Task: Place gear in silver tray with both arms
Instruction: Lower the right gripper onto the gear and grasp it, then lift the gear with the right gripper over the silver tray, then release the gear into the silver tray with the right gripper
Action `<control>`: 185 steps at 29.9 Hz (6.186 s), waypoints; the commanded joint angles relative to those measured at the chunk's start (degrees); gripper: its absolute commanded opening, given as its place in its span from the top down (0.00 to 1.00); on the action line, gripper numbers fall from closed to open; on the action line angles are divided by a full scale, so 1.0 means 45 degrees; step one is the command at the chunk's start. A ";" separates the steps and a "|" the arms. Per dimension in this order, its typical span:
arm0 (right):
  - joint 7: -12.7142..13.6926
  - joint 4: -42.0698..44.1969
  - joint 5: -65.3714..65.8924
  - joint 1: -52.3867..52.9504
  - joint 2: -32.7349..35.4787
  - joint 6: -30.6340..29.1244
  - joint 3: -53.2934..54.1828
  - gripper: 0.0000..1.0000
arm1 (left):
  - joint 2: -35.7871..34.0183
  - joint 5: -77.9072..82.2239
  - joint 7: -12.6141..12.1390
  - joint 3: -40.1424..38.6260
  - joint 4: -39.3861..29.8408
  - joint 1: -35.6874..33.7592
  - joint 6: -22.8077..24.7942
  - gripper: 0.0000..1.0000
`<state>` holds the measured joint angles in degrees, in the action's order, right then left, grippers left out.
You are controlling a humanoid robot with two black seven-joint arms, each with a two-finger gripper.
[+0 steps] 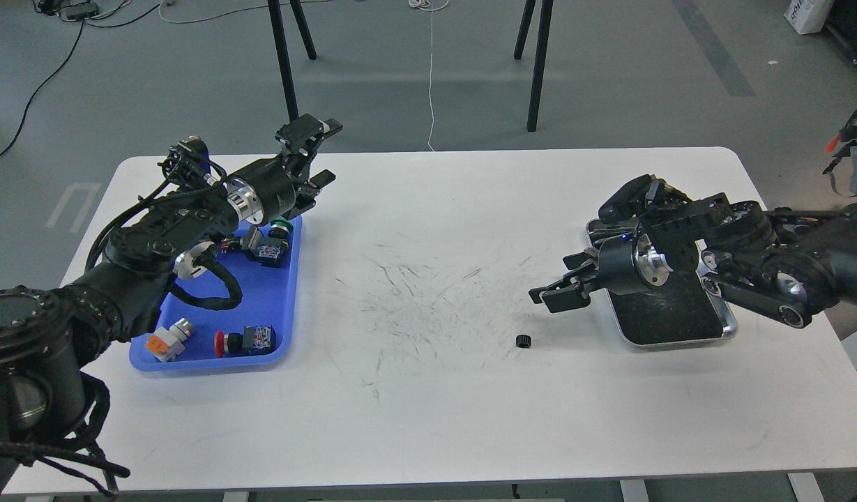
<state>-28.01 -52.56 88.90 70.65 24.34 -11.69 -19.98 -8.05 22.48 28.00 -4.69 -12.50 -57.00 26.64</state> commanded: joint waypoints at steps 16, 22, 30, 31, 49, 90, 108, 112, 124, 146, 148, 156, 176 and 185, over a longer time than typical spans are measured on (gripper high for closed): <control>0.0001 -0.2343 0.1026 0.2055 -0.0722 0.0001 -0.1985 0.03 | -0.0029 0.0238 0.0000 0.0416 0.0004 0.0245 0.0116 0.00; 0.0001 -0.2304 0.1026 0.2289 -0.1073 0.0001 -0.2335 0.04 | -0.0028 0.0238 0.0000 0.0416 0.0004 0.0246 0.0116 0.00; 0.0001 -0.2284 0.1026 0.2640 -0.1679 0.0001 -0.3214 0.10 | -0.0029 0.0238 0.0000 0.0416 0.0004 0.0226 0.0136 0.00; 0.0001 -0.2303 0.1007 0.2757 -0.1699 0.0001 -0.3312 0.11 | -0.0029 0.0238 0.0000 0.0436 0.0004 0.0226 0.0136 0.00; 0.0001 -0.2128 0.0987 0.3168 -0.2460 -0.0409 -0.4622 0.31 | -0.0048 0.0258 0.0000 0.0436 0.0004 0.0226 0.0136 0.00; 0.0001 -0.1308 0.0967 0.2797 -0.2929 -0.1054 -0.4954 0.58 | 0.0089 0.0258 0.0000 0.0436 0.0004 0.0343 0.0038 0.00; 0.0001 -0.1015 0.0909 0.2699 -0.3203 -0.1054 -0.4817 0.83 | 0.0089 0.0335 0.0000 0.0455 0.0004 0.0324 0.0038 0.00; 0.0001 -0.1034 0.0851 0.2796 -0.3378 -0.1054 -0.4778 0.89 | 0.0089 0.0434 0.0000 0.0455 0.0004 0.0324 0.0038 0.00; 0.0001 -0.1015 0.0831 0.3011 -0.3398 -0.1035 -0.4778 0.97 | 0.0108 0.0434 0.0000 0.0455 0.0004 0.0304 0.0019 0.00; 0.0001 0.0196 0.0889 0.3226 -0.1056 -0.1073 -0.4992 0.97 | 0.0108 0.0687 0.0000 0.0455 -0.0075 0.0129 0.0116 0.00; 0.0001 0.0196 0.0889 0.3226 -0.0841 -0.1093 -0.4993 0.97 | 0.0108 0.0707 0.0000 0.0455 -0.0075 0.0128 0.0116 0.00; 0.0001 0.0216 0.0889 0.3090 -0.0098 -0.1132 -0.5012 0.96 | 0.0264 0.0707 0.0000 0.0455 -0.0094 0.0129 0.0136 0.00; 0.0001 0.0743 0.0909 0.2114 0.1309 -0.1132 -0.4993 0.95 | 0.0420 0.0726 0.0000 0.0475 -0.0075 0.0148 0.0097 0.00; 0.0001 0.1309 0.0811 0.1683 0.1348 -0.1112 -0.4896 0.94 | 0.0499 0.0961 0.0000 0.0455 -0.0094 0.0128 0.0058 0.00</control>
<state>-28.00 -47.18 92.81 78.40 30.30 -16.72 -42.30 -5.83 26.70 28.00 -2.56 -12.86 -56.41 26.96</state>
